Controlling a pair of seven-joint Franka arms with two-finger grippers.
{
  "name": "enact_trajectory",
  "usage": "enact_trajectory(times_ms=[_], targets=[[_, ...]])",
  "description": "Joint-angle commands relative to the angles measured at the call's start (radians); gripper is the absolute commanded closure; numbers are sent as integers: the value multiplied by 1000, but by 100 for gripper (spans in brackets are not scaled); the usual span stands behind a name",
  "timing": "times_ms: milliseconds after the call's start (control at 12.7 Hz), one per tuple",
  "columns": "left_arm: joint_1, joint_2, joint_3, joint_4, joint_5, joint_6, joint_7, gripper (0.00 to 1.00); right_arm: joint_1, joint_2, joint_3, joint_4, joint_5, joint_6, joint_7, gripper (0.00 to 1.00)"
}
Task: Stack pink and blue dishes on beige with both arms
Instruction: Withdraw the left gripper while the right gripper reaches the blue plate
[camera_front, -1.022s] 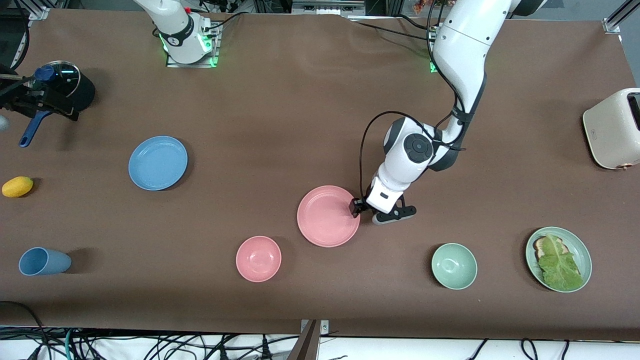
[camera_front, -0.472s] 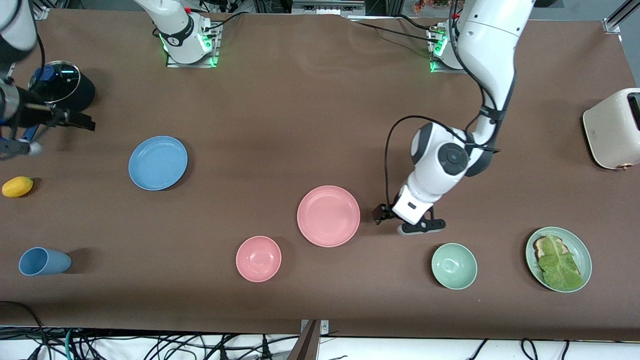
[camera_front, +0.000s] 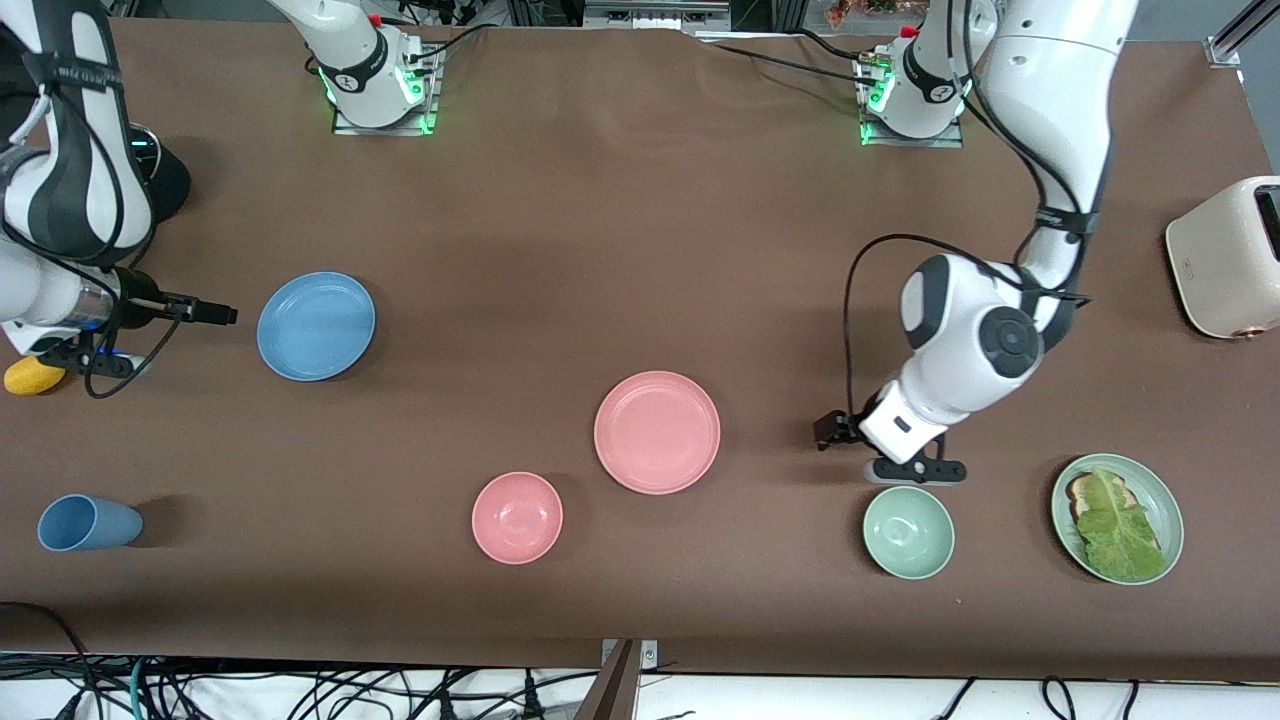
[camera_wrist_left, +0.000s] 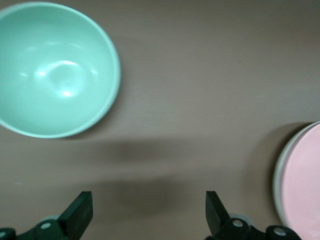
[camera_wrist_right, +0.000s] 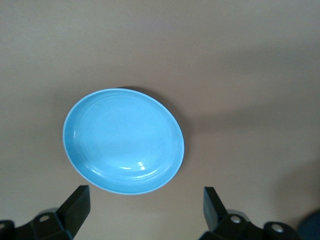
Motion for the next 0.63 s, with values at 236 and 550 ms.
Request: enact_trajectory(times_ms=[236, 550], targets=[[154, -63, -12, -8, 32, -123, 268, 1, -143, 195, 5, -11, 281, 80, -330, 1], [218, -74, 24, 21, 32, -204, 414, 1, -164, 278, 5, -6, 381, 102, -452, 11]])
